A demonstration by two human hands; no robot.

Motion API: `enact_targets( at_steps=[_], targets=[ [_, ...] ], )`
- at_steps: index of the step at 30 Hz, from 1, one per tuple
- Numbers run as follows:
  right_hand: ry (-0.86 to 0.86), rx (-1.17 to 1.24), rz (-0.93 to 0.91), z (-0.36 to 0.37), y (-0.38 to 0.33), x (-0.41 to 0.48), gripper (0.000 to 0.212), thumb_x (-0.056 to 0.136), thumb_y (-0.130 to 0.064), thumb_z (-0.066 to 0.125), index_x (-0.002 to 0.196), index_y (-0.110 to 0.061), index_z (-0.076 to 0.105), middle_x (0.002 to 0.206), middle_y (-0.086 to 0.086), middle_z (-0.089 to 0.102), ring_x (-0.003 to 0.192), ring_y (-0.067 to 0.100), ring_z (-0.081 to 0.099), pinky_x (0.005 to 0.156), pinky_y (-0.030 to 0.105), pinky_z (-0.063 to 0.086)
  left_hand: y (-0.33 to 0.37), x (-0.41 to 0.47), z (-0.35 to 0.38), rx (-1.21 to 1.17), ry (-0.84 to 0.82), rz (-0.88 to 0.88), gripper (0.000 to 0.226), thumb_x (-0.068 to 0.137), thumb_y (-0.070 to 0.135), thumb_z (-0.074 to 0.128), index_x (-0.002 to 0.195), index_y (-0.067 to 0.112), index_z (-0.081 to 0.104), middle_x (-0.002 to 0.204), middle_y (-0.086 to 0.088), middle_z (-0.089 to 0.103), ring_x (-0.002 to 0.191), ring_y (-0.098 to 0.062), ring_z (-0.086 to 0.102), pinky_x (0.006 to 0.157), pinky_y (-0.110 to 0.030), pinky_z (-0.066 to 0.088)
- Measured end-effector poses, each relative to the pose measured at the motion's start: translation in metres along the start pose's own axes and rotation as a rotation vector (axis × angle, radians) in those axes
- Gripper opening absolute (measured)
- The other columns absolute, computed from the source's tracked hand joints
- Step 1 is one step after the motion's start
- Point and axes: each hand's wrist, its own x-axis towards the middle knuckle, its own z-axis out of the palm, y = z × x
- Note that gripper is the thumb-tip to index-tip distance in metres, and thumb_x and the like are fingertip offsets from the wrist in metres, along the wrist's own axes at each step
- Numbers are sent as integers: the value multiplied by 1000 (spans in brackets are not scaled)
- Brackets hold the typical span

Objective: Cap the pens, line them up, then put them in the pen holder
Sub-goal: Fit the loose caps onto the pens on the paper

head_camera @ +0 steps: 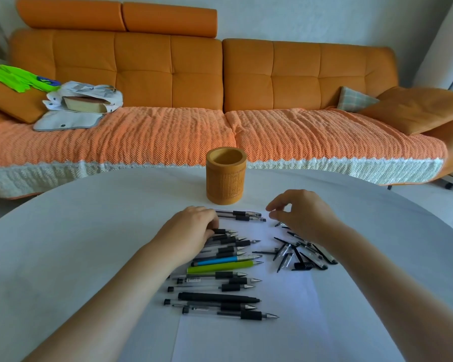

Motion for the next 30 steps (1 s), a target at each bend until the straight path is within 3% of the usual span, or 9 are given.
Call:
enact_targets(
  at_steps=[7,13,15,20,23,25,27,30],
  targets=[
    [-138,-160,-1,-11,12,-22,10,91,-37,65,95,-38,73,96,-20,66,87,3,59,73,24,50,10,1,-5,-4,90,23,11,94,25,58,101,31,53,103,16,57,84,-8,55,68,-25,44],
    [-150,-268,-7,-10,13,-26,10,88,-44,65,90,-38,73,90,-20,62,87,6,59,68,23,47,21,-1,-2,-209,52,35,17,93,23,61,108,32,61,100,18,55,83,11,51,65,-11,37],
    [-147,-293,-8,-7,11,-26,13,87,-44,65,89,-37,75,90,-19,64,86,7,59,66,24,47,22,-1,0,-225,47,10,22,94,26,60,115,30,63,105,16,59,85,7,53,72,-10,37],
    [-178,-296,-8,-4,3,-25,13,88,-42,65,93,-32,72,96,-15,65,88,10,60,73,28,52,23,-2,-1,-181,52,-27,28,94,31,59,121,28,66,116,14,63,103,-6,58,89,-25,46],
    [-147,-226,-51,-3,-1,-26,13,93,-41,59,99,-31,64,99,-12,63,87,12,60,74,29,50,22,-4,-6,-113,88,-38,27,93,37,59,119,37,67,106,16,65,96,-9,60,80,-30,50],
    [-110,-144,-73,-3,-3,-25,10,96,-39,55,99,-31,60,94,-14,67,76,7,59,66,27,46,21,-4,-8,-131,113,-43,26,93,36,58,117,40,67,101,18,63,92,-9,59,76,-32,51],
    [-85,23,-71,0,-8,-24,5,96,-35,56,95,-32,61,85,-14,70,59,3,54,56,22,44,22,-4,-11,-153,141,-29,23,93,35,58,113,39,69,102,20,63,93,-7,59,76,-32,51],
    [-49,325,-34,4,-15,-23,6,94,-26,63,92,-30,66,71,-11,67,52,2,53,50,15,45,23,-4,-13,-184,160,-27,20,94,37,57,107,37,72,104,22,65,94,-5,59,78,-30,51]
  ],
)
